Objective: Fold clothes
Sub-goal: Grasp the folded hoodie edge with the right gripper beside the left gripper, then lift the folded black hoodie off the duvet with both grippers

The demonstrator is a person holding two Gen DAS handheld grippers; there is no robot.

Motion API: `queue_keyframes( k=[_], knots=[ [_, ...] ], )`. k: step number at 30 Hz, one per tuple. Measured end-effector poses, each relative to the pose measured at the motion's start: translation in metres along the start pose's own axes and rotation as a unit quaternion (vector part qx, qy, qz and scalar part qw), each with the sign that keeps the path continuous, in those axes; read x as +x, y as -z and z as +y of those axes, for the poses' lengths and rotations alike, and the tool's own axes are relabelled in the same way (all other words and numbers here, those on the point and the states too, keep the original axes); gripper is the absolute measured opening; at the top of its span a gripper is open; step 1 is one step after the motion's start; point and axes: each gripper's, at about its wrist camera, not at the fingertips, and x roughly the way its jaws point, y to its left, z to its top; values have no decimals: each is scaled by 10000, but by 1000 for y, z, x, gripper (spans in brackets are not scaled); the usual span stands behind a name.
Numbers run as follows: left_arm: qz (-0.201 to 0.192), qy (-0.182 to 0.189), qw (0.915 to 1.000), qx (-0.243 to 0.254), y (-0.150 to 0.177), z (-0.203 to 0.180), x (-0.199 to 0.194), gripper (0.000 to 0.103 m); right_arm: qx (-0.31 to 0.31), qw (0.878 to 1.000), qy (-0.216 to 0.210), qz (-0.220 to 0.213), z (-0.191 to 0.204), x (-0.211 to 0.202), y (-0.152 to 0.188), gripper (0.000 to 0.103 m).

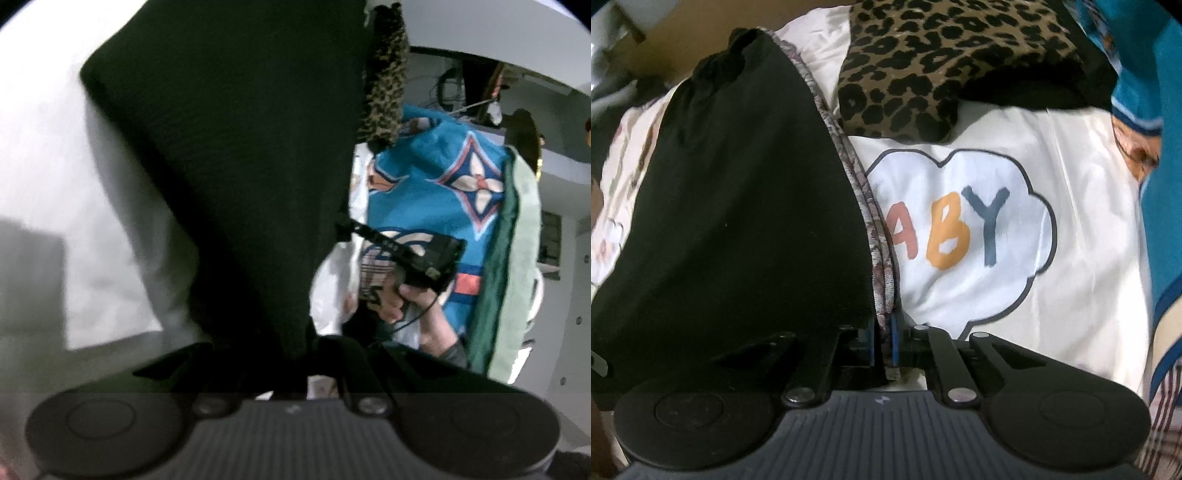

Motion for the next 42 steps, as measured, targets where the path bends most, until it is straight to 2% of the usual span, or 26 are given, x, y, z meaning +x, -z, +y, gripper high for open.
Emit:
queue_keyframes(
  k=[6, 13, 18, 22, 30, 35, 42],
  knots=[
    [-48, 122, 9999, 92, -6, -22, -40, 6, 407, 9977, -545, 26, 16, -20, 6, 5],
    [-149, -13, 9991, 405, -9, -47, -92, 6, 693, 9897, -1239, 181, 64, -32, 14, 5],
    [-184, -243, 9980, 557, -2, -53, -118, 5, 675, 9835, -1633, 383, 88, -38, 21, 5],
    [-432, -517, 9964, 516, 5, -49, -146, 5, 750, 9771, -1904, 587, 106, -35, 30, 5],
    [-864, -697, 9929, 434, 8, -47, -198, 5, 676, 9644, -2378, 944, 145, -32, 42, 5],
    [-965, -910, 9902, 426, 7, -42, -210, 5, 558, 9616, -2458, 1084, 161, -32, 45, 4],
    [-739, -1403, 9870, 266, 9, -2, -187, 5, 667, 9658, -2064, 1423, 154, -14, 64, 4]
  ],
)
